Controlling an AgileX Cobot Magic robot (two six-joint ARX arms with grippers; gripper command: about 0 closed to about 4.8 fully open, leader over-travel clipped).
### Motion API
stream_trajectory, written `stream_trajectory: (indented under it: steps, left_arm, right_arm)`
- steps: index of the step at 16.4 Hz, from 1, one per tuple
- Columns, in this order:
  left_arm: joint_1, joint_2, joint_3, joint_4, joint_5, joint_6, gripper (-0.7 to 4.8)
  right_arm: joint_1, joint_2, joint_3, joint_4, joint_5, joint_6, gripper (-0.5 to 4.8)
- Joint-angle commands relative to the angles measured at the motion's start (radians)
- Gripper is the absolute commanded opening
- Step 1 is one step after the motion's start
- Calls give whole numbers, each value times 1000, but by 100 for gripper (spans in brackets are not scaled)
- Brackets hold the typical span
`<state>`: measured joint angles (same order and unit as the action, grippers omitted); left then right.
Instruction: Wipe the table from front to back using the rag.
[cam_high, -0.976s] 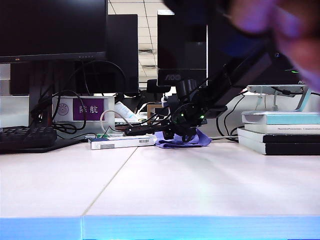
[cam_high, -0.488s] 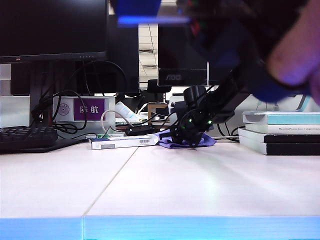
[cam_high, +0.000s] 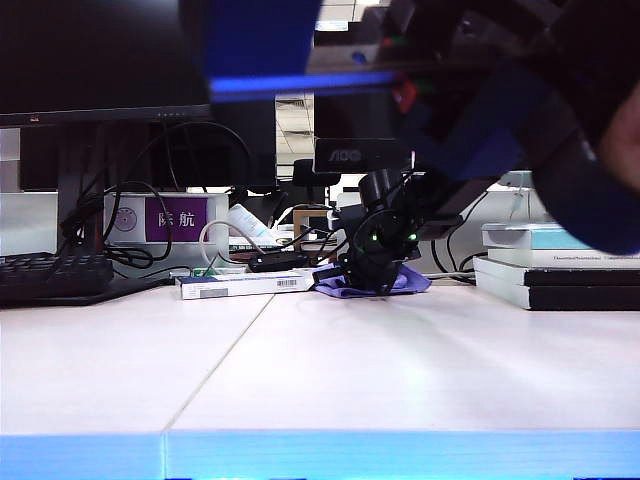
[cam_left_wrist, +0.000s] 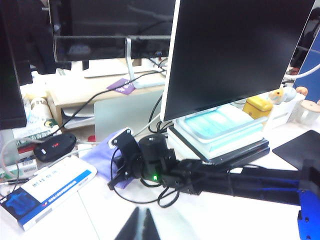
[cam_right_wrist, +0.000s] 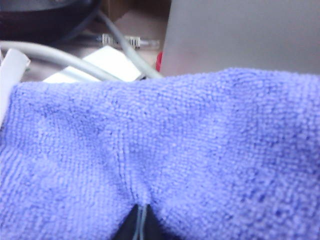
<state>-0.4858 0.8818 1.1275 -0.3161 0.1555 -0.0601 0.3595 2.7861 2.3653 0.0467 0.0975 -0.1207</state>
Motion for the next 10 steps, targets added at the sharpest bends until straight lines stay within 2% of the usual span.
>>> stream_trajectory:
  steps: [1, 4, 8, 10]
  left_arm:
    - [0, -2, 5, 6, 6, 1, -5]
    - [0, -2, 5, 8, 6, 1, -5]
    - [0, -2, 5, 8, 6, 1, -5]
    - [0, -2, 5, 5, 6, 1, -5]
  right_arm:
    - [13, -9, -5, -119, 4, 47, -6]
    - [37, -19, -6, -141, -3, 53, -6]
    - [57, -23, -8, -254, 13, 69, -6]
    - [57, -23, -8, -232, 13, 72, -6]
